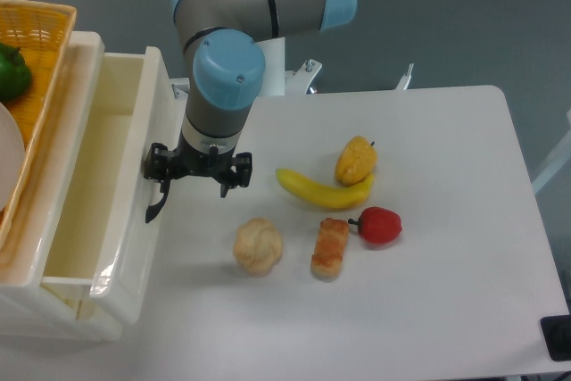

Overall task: Slide open the top white drawer
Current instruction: 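Pull the handle away from the cabinet to slide the drawer out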

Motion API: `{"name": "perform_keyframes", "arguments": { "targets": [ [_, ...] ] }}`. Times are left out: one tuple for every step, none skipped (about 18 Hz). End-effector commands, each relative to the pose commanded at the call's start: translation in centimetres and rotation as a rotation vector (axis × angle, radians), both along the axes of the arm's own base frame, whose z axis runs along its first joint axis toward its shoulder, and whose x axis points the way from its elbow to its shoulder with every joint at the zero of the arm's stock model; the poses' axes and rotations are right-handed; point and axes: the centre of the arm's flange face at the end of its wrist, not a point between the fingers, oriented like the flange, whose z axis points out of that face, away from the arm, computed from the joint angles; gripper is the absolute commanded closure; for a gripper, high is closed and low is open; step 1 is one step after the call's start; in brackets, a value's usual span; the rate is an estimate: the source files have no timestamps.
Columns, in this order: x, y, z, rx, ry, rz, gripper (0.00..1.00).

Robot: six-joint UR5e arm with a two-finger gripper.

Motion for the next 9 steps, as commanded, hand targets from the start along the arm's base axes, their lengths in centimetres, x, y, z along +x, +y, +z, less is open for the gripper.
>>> {"name": "perform_keyframes", "arguments": {
  "targets": [
    [-0.4,-0.2,0.0,0.001,0.001,-0.003,0.0],
    [-0.7,-0.3,0.1,0.003,0.004,0.0,0.0],
    [-1.2,-0.6,0.2,0.004,0.005,0.009,0.0],
    [-1.5,-0.7,0.3,0.007,0.008,0.013,0.0],
    [-1.7,-0.7,0.3,0.007,0.01,0.008,0.0],
    [-1.9,-0.8,0.3,0.007,0.016,-0.002,0.0],
    [-2.5,-1.1,0.4,0.008,0.023,-0.011,0.0],
    [-2.9,-1.4,0.5,0.01,0.026,-0.014,0.0],
    [-3.0,-1.4,0.6,0.012,0.028,-0.017,0.0]
  ]
}}
